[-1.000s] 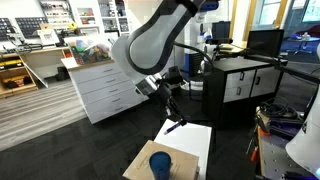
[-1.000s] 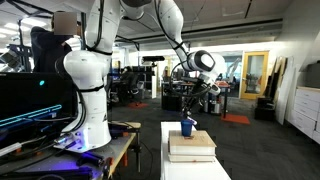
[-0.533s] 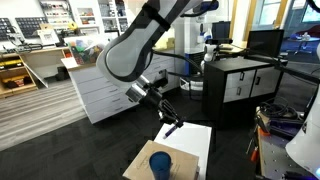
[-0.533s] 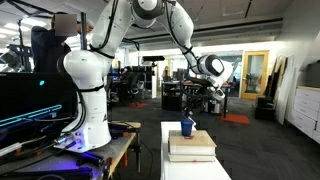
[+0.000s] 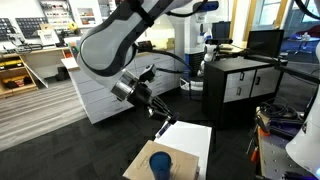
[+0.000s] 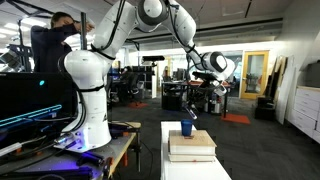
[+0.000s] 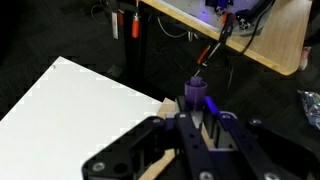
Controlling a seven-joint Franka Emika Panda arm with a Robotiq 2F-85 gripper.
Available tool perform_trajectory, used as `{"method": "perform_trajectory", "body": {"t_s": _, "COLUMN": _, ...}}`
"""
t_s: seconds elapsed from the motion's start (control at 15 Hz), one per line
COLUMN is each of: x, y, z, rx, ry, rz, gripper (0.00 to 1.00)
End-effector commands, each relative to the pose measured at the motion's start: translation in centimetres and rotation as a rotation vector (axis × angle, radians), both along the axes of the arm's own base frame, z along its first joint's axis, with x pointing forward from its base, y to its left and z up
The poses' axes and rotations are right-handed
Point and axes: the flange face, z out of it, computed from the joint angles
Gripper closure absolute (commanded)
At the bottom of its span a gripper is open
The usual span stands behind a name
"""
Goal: Pick up the marker and put it in the cup
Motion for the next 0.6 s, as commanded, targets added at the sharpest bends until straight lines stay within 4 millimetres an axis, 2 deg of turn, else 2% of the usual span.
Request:
{"method": "perform_trajectory", "body": {"t_s": 0.0, "x": 0.5, "y": 1.4, "z": 0.9, "rx": -0.014, "ry": 0.037, "rz": -0.011, "gripper": 0.95}}
{"method": "perform_trajectory", "body": {"t_s": 0.53, "x": -0.4, "y": 4.8, "z": -0.6, "rx": -0.017, "ry": 0.106, "rz": -0.003, "gripper": 0.95}}
